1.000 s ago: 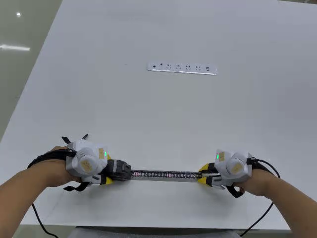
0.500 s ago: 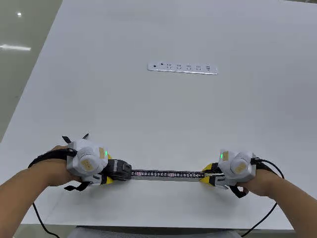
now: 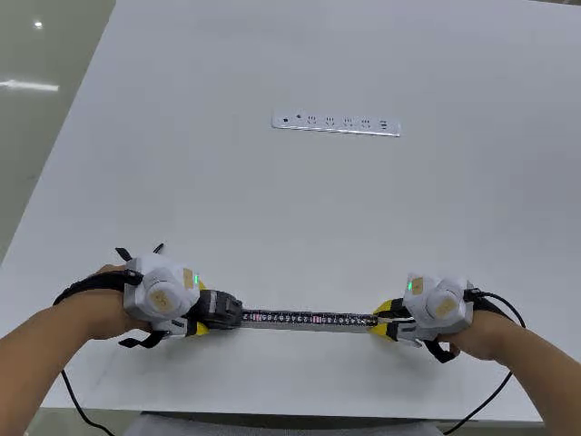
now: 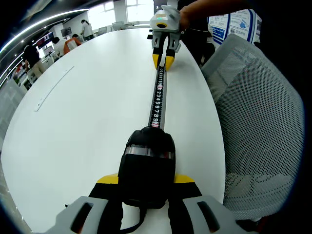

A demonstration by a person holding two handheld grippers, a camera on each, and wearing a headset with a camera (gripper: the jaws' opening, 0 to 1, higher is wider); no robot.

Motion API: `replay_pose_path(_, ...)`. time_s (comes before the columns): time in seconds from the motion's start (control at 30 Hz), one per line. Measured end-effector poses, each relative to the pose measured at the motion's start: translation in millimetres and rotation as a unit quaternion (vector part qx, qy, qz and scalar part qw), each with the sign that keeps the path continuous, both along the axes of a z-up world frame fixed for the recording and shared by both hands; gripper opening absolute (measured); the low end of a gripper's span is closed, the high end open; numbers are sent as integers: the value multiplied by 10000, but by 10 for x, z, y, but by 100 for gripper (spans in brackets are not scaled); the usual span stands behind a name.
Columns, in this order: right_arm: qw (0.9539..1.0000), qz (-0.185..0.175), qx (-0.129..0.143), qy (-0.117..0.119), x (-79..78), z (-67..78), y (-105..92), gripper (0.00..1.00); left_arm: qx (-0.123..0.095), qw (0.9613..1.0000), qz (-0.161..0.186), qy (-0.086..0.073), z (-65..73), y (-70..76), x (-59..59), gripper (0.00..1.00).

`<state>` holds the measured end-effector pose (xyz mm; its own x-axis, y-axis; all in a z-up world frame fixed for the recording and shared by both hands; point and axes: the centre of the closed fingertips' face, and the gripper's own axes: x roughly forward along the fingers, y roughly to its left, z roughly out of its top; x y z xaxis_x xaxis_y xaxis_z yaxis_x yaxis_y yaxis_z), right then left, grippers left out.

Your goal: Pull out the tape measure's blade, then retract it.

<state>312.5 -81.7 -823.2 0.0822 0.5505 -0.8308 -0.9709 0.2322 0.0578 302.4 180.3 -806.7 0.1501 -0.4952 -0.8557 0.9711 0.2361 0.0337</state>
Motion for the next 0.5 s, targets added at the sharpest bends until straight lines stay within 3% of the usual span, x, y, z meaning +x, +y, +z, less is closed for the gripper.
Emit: replay_pose_path(0.5,9999,-116,-25,13,11,-11,-112,12,11,10000,18,4,-5,1,5,32)
